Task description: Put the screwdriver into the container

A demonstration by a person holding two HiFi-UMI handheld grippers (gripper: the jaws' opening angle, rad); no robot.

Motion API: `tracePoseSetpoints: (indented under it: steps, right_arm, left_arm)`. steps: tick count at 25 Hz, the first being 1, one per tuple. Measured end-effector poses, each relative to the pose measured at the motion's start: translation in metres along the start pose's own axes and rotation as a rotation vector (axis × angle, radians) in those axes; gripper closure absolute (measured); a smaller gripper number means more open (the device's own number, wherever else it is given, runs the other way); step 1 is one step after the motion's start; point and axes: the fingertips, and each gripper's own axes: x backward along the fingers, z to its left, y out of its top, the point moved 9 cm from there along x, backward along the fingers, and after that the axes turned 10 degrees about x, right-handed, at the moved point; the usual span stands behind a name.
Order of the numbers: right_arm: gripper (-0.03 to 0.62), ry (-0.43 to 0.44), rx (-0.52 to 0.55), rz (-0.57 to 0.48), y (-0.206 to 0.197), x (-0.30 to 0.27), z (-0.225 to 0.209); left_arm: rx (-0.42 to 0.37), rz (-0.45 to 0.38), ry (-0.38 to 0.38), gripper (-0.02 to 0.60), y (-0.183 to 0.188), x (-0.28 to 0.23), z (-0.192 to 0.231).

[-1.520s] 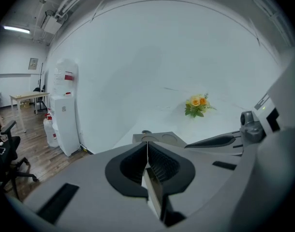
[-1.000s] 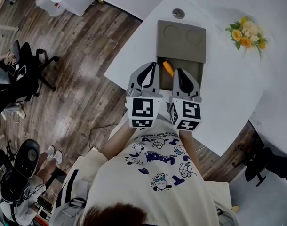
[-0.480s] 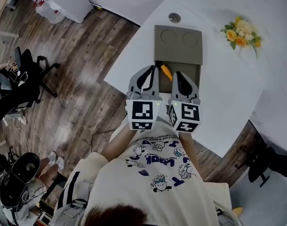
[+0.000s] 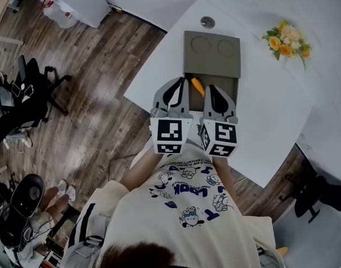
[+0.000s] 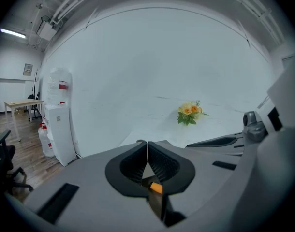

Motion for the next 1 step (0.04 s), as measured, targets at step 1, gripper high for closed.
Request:
tracePoseSetpoints:
  steps: [1]
  right_arm:
    - [0.559, 0.000, -0.001, 0.000, 0.0005, 0.0000, 0.0002]
  left_arm:
    - [0.001, 0.000, 0.000, 0.563, 0.0005, 0.0001, 0.0001]
